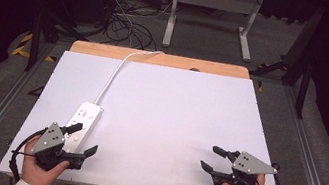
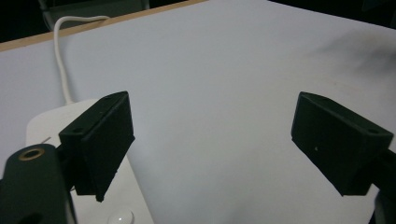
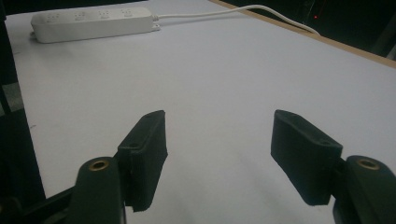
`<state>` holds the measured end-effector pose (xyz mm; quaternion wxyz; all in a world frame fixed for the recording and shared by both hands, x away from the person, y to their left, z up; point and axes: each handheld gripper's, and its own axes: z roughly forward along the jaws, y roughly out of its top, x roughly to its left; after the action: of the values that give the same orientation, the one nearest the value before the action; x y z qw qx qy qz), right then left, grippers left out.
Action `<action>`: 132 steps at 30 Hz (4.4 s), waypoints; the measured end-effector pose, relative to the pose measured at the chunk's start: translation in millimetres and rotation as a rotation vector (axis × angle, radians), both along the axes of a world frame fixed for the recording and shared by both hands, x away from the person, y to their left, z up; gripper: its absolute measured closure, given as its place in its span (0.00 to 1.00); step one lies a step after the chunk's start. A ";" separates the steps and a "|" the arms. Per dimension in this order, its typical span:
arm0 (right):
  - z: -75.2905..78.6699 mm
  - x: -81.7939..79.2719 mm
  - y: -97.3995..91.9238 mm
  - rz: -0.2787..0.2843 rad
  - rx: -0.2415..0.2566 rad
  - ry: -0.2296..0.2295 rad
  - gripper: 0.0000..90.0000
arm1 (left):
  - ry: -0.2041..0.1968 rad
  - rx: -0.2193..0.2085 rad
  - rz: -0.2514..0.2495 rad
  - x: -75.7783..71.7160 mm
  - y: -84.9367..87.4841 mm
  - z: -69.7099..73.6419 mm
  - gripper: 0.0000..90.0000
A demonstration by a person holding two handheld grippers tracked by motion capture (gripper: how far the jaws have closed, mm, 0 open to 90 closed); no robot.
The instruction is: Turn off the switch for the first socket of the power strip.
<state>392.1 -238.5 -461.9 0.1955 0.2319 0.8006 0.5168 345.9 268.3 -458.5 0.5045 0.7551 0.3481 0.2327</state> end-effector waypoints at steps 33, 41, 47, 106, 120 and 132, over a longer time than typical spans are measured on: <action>-1.9 1.0 0.7 -0.002 0.001 0.007 0.41 | 0.052 0.005 -0.072 2.4 2.1 29.6 0.36; -2.1 0.6 0.8 0.001 -0.004 0.007 0.41 | 0.068 0.011 -0.069 13.0 1.6 40.1 0.35; -2.2 0.5 0.7 0.001 -0.004 0.009 0.41 | 0.072 0.023 -0.078 19.6 0.1 46.6 0.35; -4.6 2.8 1.3 0.005 -0.005 0.021 0.42 | 0.367 0.270 -0.060 100.5 -3.0 72.8 1.00; -4.9 3.0 0.7 0.010 -0.002 0.025 0.42 | 0.498 0.335 -0.009 126.6 2.3 57.2 1.00; -5.2 3.3 0.2 0.017 0.003 0.032 0.42 | 0.586 0.380 -0.003 143.6 8.5 43.9 1.00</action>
<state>395.4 -238.4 -467.0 0.1779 0.2334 0.8048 0.5160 489.4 276.8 -414.6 0.2337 0.8707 0.4277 0.0659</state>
